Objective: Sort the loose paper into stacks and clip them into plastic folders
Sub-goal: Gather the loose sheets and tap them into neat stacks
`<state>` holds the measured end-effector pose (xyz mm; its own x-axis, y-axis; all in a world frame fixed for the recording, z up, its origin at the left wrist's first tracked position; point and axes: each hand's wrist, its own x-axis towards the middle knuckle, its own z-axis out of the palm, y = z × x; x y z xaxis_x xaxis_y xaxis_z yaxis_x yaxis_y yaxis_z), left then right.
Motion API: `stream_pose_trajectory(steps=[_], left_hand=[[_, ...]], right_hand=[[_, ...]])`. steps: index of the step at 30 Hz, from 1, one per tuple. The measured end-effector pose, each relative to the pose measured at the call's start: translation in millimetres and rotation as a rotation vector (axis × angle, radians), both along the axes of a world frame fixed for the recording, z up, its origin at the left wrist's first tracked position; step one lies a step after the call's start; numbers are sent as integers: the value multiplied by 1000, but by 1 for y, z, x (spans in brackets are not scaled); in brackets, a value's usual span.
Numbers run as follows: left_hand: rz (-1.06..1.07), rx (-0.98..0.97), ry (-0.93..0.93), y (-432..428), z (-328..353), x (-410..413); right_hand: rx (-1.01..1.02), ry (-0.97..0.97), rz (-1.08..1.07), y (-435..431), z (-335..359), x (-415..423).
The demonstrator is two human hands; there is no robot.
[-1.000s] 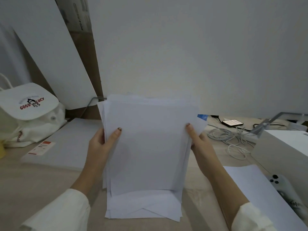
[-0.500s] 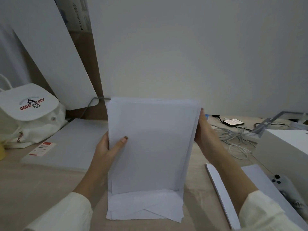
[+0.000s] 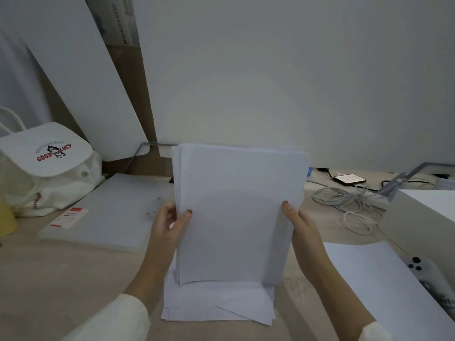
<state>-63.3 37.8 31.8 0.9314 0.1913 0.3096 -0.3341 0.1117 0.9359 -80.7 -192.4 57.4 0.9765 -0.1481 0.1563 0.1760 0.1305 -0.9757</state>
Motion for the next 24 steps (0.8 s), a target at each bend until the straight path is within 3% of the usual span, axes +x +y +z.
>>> stream_pose_trajectory(steps=[4, 8, 13, 18, 24], left_hand=[[-36, 14, 33, -13, -11, -6], [50, -8, -43, -11, -3, -8], [-94, 56, 45, -18, -14, -10], [48, 51, -22, -23, -9, -18], [48, 45, -35, -30, -11, -26]], right_hand=[[31, 102, -12, 9, -15, -2], [3, 8, -98, 1, -13, -3], [-34, 76, -87, 6, -23, -5], [-31, 89, -129, 7, -25, -4], [-41, 84, -94, 11, -34, -12]])
